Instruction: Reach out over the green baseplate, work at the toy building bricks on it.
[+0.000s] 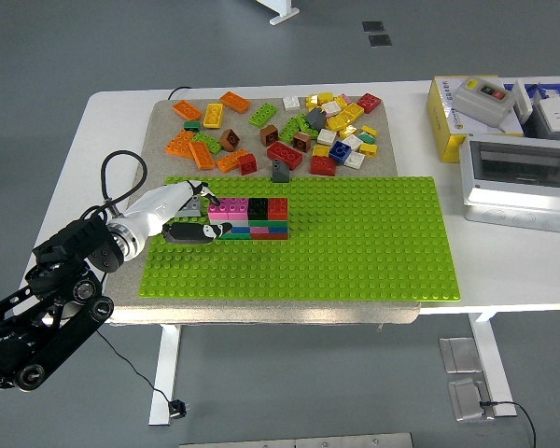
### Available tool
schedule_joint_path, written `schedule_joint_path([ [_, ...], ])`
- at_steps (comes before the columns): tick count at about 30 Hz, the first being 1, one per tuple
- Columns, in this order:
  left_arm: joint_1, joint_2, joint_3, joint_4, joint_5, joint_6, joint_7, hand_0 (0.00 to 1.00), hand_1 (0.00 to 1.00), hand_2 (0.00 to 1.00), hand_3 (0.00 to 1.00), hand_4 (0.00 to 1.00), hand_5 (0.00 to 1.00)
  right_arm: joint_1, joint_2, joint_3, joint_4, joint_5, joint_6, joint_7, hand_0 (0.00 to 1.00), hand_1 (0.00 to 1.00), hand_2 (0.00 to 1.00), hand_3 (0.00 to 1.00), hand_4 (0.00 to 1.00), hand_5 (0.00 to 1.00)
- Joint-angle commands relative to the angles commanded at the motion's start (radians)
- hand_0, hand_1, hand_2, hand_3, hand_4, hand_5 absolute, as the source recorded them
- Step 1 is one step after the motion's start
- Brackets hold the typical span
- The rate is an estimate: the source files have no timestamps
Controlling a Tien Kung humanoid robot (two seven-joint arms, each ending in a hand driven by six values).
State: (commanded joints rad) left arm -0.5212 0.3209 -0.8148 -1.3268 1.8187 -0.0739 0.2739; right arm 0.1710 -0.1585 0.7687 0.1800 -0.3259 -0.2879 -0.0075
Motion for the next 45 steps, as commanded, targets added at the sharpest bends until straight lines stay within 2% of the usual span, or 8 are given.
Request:
schedule_joint_path([
  [9,0.005,0.007,-0.019,-0.025,0.004,-0.008,0.007,0.998,0.959,0.945,0.715,0.784,0.619,-0.002,-0.002,-0.007,0.0,0.009,0.0,0.003,0.734,0.787,0.786,0.671,0.373,0.8],
  [23,0.004,0.073,-0.104,-0.15,-0.059,-0.036,0.006,0.993,0.952,0.938,0.716,0.778,0.615,-0.006,-0.003,-0.001,0.0,0.003,-0.002,0.004,0.733,0.787,0.785,0.672,0.368,0.804],
  [27,0.013,0.108,-0.13,-0.146,-0.075,0.021,-0.068,0.993,0.952,0.938,0.716,0.778,0.615,-0.008,-0.001,0.009,0.0,-0.008,-0.003,0.001,0.733,0.787,0.785,0.672,0.368,0.804],
  [28,0.015,0.121,-0.134,-0.143,-0.078,0.036,-0.09,0.989,0.946,0.941,0.792,0.73,0.387,-0.008,0.0,0.012,0.0,-0.012,-0.003,-0.001,0.733,0.787,0.785,0.672,0.366,0.806],
  [33,0.01,0.177,-0.12,-0.103,-0.088,0.108,-0.192,0.989,0.946,0.941,0.792,0.73,0.387,-0.01,0.004,0.039,0.0,-0.041,-0.007,-0.01,0.733,0.787,0.785,0.672,0.366,0.806],
  [34,0.003,0.183,-0.108,-0.086,-0.087,0.126,-0.214,0.99,0.953,0.952,0.876,0.717,0.306,-0.011,0.005,0.044,0.0,-0.045,-0.008,-0.012,0.733,0.787,0.786,0.68,0.373,0.798],
  [37,-0.019,0.188,-0.072,-0.038,-0.077,0.169,-0.267,0.99,0.953,0.952,0.876,0.717,0.306,-0.012,0.007,0.048,0.0,-0.051,-0.009,-0.017,0.733,0.787,0.786,0.68,0.373,0.798],
  [45,-0.069,0.163,0.016,0.132,-0.096,0.271,-0.408,0.985,0.957,0.97,0.906,0.7,0.266,-0.007,0.005,0.043,0.0,-0.053,-0.007,-0.023,0.732,0.787,0.786,0.681,0.37,0.802],
])
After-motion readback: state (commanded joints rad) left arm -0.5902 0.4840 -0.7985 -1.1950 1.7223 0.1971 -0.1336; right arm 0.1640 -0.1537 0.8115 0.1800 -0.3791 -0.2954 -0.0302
